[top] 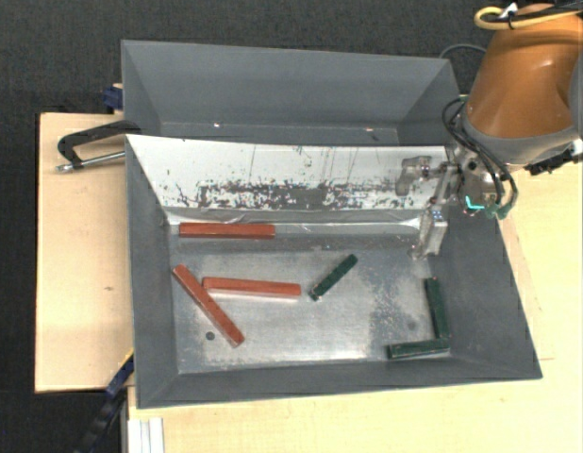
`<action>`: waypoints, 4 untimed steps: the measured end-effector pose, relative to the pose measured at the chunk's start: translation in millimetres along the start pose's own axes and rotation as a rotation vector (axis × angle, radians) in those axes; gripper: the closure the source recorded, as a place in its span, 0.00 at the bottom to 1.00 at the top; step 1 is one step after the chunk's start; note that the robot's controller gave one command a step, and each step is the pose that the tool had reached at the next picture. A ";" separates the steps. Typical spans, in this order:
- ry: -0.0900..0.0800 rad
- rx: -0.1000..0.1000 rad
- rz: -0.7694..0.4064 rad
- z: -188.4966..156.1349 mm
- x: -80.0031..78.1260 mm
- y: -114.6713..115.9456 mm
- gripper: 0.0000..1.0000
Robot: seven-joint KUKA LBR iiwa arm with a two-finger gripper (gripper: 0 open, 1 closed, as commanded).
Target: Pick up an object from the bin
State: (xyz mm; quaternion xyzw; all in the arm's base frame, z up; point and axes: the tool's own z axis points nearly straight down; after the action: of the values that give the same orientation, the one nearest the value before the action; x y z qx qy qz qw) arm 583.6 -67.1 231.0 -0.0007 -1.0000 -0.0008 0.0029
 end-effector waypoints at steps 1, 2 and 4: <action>-0.009 0.001 -0.001 -4.8 -1.4 0.2 0.00; -0.016 0.003 -0.017 38.3 -7.5 12.5 0.00; -0.006 0.001 -0.133 146.2 -16.4 49.0 0.00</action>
Offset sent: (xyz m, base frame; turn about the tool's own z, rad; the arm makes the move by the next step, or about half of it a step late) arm 0.0115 0.0362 -0.1220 -0.0472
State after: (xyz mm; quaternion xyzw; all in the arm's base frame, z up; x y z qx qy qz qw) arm 599.2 -18.0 84.7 0.0657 -0.9978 -0.0006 -0.0002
